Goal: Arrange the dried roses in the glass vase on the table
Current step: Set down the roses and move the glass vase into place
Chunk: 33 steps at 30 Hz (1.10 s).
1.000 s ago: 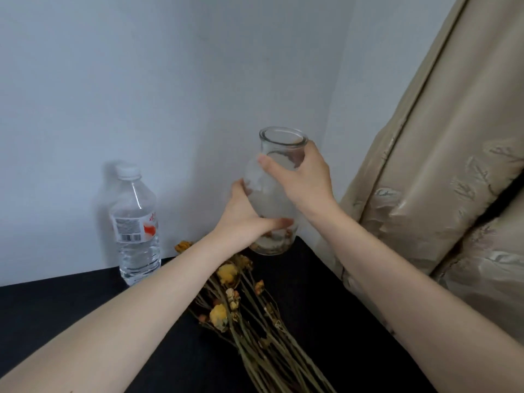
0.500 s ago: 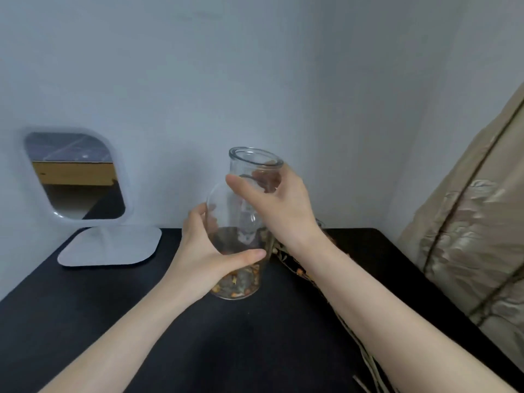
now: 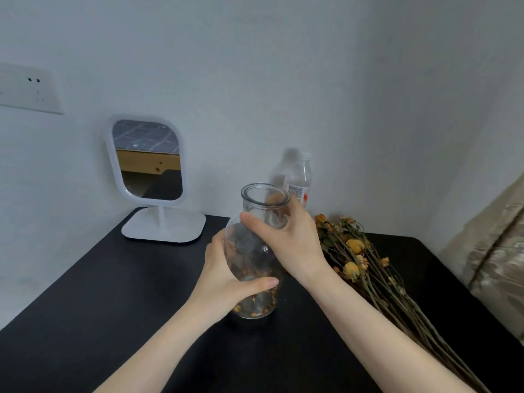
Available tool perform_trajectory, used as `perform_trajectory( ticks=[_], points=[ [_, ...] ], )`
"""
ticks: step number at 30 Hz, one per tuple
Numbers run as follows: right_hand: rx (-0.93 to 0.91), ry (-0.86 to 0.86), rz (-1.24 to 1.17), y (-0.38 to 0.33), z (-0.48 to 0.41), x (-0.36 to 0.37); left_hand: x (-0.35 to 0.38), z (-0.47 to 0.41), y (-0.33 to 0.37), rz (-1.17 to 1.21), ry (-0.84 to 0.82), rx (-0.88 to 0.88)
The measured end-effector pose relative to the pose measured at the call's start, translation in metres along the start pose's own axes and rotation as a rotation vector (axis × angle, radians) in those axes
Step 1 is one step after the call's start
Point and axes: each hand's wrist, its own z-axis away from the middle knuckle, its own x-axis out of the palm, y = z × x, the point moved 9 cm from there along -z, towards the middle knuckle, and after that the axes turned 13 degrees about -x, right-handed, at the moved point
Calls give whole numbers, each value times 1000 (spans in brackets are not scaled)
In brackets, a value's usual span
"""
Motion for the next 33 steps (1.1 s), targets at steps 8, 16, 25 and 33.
perform_trajectory(
  ticks=[8, 16, 25, 33],
  points=[
    [9, -25, -12, 13, 5, 0, 10, -4, -6, -18, -22, 8],
    [31, -19, -9, 20, 9, -3, 17, -11, -11, -38, -36, 28],
    [37, -26, -19, 21, 9, 0, 17, -13, -15, -42, -39, 26],
    [105, -96, -54, 21, 12, -4, 18, 3, -6, 15, -64, 3]
  ],
)
